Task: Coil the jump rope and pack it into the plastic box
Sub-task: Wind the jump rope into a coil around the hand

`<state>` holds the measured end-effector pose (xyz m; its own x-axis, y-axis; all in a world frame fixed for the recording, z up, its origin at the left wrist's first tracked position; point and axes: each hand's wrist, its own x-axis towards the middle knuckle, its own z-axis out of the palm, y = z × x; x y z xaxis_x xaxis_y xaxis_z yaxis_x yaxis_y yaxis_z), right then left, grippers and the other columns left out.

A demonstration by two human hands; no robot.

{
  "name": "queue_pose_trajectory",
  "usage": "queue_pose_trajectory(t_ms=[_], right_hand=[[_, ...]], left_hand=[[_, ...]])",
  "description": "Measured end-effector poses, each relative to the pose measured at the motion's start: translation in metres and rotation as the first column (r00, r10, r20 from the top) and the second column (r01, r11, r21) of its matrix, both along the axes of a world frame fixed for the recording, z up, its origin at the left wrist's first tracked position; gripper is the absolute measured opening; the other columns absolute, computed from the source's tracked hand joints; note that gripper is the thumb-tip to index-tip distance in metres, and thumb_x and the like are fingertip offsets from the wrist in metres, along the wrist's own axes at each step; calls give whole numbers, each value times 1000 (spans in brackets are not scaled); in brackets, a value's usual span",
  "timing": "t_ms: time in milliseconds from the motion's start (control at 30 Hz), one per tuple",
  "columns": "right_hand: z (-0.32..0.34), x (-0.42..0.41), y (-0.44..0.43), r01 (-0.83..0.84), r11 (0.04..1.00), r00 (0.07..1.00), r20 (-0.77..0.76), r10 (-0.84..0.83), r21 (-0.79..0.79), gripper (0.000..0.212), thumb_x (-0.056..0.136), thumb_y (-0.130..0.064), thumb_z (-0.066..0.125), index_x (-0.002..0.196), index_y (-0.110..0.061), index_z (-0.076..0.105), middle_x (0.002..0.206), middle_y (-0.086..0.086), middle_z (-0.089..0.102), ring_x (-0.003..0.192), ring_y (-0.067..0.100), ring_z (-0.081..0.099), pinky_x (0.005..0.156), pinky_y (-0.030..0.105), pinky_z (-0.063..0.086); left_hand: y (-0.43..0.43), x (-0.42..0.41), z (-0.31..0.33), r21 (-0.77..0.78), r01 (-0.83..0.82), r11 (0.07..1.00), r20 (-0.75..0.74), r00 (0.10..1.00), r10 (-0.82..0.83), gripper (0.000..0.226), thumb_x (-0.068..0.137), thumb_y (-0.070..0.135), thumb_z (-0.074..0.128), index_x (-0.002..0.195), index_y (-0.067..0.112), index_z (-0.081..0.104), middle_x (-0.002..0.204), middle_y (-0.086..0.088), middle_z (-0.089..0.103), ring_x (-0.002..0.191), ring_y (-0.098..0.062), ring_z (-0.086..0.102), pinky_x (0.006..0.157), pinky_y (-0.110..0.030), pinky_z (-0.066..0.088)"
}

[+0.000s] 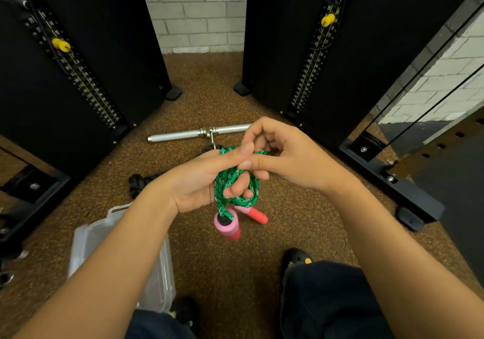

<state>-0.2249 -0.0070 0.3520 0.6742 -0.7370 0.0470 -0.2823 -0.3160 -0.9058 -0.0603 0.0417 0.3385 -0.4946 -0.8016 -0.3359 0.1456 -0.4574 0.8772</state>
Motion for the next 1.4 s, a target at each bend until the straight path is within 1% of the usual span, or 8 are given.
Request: queue_pose_trajectory(t_ms=[133, 267, 433, 533, 933, 1100, 1267, 1400], right_hand=[[-1, 5, 5, -144, 954, 989, -4, 150, 261, 31, 84, -51, 49, 104, -29, 60, 99, -9, 63, 95, 0, 59, 88, 18, 46], [-2, 5, 9, -239, 808, 969, 80, 233, 538, 46, 78, -58, 30, 89, -36, 68, 97, -16, 69, 101, -3, 61, 100, 22, 45], [-1, 8, 9, -192, 854, 981, 97, 165, 483, 51, 83, -51, 32, 104, -15, 61, 102, 5, 63, 97, 1, 58, 91, 15, 47], [5, 11, 12, -181, 889, 982, 121, 142, 421, 42, 96, -36, 22, 94, -16, 58, 92, -1, 58, 84, 0, 58, 79, 13, 48], [-2, 25, 20, -13, 873, 983, 164, -77, 488, 32, 98, -41, 24, 99, -27, 54, 69, -12, 58, 50, 0, 47, 45, 19, 36], [-12, 25, 16, 71, 879, 983, 114, -141, 472, 35, 101, -20, 30, 113, 5, 50, 118, 40, 50, 109, 57, 45, 86, 69, 40], [-19, 25, 12, 118, 883, 984, 69, -167, 454, 28, 99, -16, 33, 82, -21, 55, 65, -6, 54, 50, 1, 47, 48, 17, 39], [-24, 29, 9, 114, 885, 984, 70, -163, 452, 25, 99, -18, 34, 88, -21, 56, 77, -4, 56, 62, 6, 49, 56, 18, 43]], left_hand=[[1, 2, -7, -17, 48, 999, -189, 981, -51, 47, 65, 61, 64, 71, 15, 68, 43, 8, 50, 39, -2, 45, 66, -20, 52], [0, 5, -10, -31, 26, 999, -363, 931, -35, 23, 73, 38, 72, 69, 16, 65, 51, 7, 57, 45, -3, 52, 74, -21, 53], [-3, 8, -13, 44, 33, 998, -497, 868, -6, 20, 80, 24, 68, 77, 5, 71, 88, -13, 74, 82, -15, 71, 89, -27, 53], [0, 6, -11, 168, -28, 985, -625, 770, 128, 33, 99, 5, 32, 100, -16, 57, 125, -39, 49, 118, -41, 53, 111, -43, 27], [9, -8, -11, 268, -47, 962, -747, 621, 238, 53, 98, 7, 38, 140, -13, 12, 119, -30, 60, 96, -33, 66, 111, -35, 26], [0, -16, -15, 160, -72, 984, -773, 611, 170, 35, 96, 1, 37, 128, -8, 46, 136, -29, 45, 126, -39, 46, 113, -40, 20], [1, -20, -11, 137, -239, 961, -695, 669, 265, 25, 79, 4, 62, 102, -4, 68, 126, -26, 56, 119, -30, 54, 105, -37, 40], [2, -25, -10, 246, -233, 941, -762, 554, 336, 44, 84, 0, 57, 125, -12, 48, 126, -34, 51, 111, -28, 62, 102, -34, 43]])
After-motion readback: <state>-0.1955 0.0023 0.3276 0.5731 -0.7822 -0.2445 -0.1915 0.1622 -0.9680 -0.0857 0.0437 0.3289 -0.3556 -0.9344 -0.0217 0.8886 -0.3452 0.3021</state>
